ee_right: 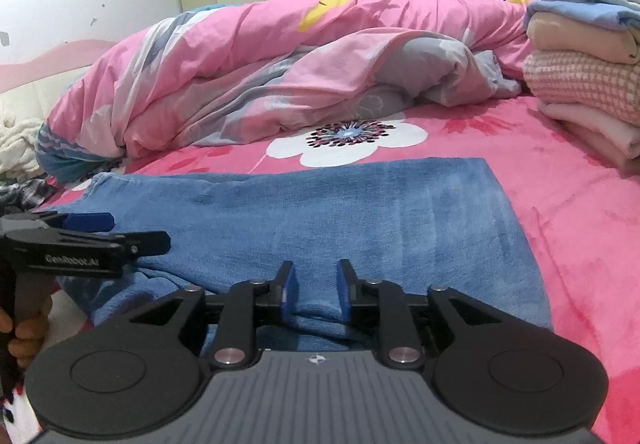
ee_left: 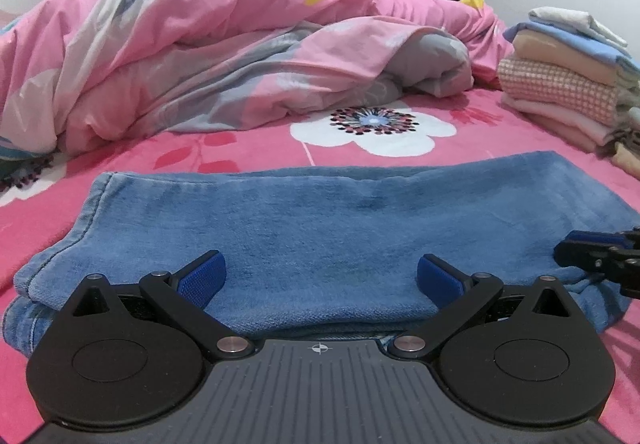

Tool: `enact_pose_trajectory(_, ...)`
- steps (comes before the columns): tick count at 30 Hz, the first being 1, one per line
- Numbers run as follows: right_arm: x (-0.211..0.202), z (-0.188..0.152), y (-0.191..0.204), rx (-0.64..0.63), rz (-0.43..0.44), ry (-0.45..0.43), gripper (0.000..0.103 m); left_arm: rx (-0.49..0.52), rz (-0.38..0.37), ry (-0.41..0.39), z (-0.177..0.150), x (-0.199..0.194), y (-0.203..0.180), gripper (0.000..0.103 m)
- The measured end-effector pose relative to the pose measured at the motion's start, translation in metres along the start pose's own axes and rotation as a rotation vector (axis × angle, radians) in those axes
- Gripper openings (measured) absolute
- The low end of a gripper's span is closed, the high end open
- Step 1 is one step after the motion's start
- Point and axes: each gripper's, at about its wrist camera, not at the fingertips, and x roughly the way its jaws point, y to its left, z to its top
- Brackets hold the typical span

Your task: Fold clothes

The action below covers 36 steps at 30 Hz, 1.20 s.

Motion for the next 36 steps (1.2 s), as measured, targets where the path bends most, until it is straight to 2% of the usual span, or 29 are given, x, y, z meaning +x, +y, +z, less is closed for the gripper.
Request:
enact_pose_trajectory(2,-0.001,0.000,0.002,-0.005,0.001,0.004,0.030,0.002,0.003,-0.002,-0.001,0.000,0.000,0.103)
enact_pose_trajectory(4,-0.004,0.001,0.000,0.005,0.042,0.015,0.043,0.006,0.008,-0.001,-0.001,0.000,-0.002,0.103)
enact_pose_trajectory(5,-0.005,0.001,-0.002,0.014,0.069,0.021,0.052,0.010,0.012,-0.001,-0.001,0.001,-0.002,0.103)
enact_pose_trajectory(6,-0.006,0.001,-0.003,0.019,0.091,0.025,0.056,0.015,0.016,-0.001,-0.002,0.001,-0.003,0.103)
enact_pose_trajectory(12,-0.008,-0.001,-0.001,0.000,0.105,0.017,0.058,0.015,0.021,-0.001,-0.002,0.001,-0.004,0.103)
enact_pose_trajectory(18,-0.013,0.001,-0.012,0.097,0.143,0.024,0.058,0.023,0.038,0.005,-0.002,0.002,-0.005,0.103)
enact_pose_trajectory(24,-0.027,-0.001,-0.026,0.219,0.196,0.035,0.058,0.022,0.126,0.031,0.002,-0.005,-0.014,0.103)
enact_pose_trajectory(27,-0.043,0.000,-0.032,0.304,0.216,0.056,0.059,0.005,0.164,0.014,0.000,-0.019,-0.018,0.103)
enact_pose_trajectory(30,-0.069,0.014,-0.031,0.294,0.290,-0.022,0.057,-0.015,0.160,-0.049,0.000,-0.036,-0.021,0.103)
enact_pose_trajectory(32,-0.074,0.030,-0.019,0.182,0.269,-0.079,0.056,-0.010,0.140,-0.114,0.003,-0.042,-0.024,0.103)
enact_pose_trajectory(34,-0.050,0.052,-0.005,0.106,0.255,-0.048,0.049,-0.004,0.131,-0.127,0.009,-0.034,-0.028,0.103)
enact_pose_trajectory(35,-0.038,0.063,0.001,0.069,0.248,-0.031,0.042,-0.006,0.136,-0.110,0.011,-0.027,-0.027,0.103)
enact_pose_trajectory(36,-0.018,0.073,0.007,0.050,0.249,0.006,0.031,-0.015,0.147,-0.076,0.010,-0.019,-0.025,0.103)
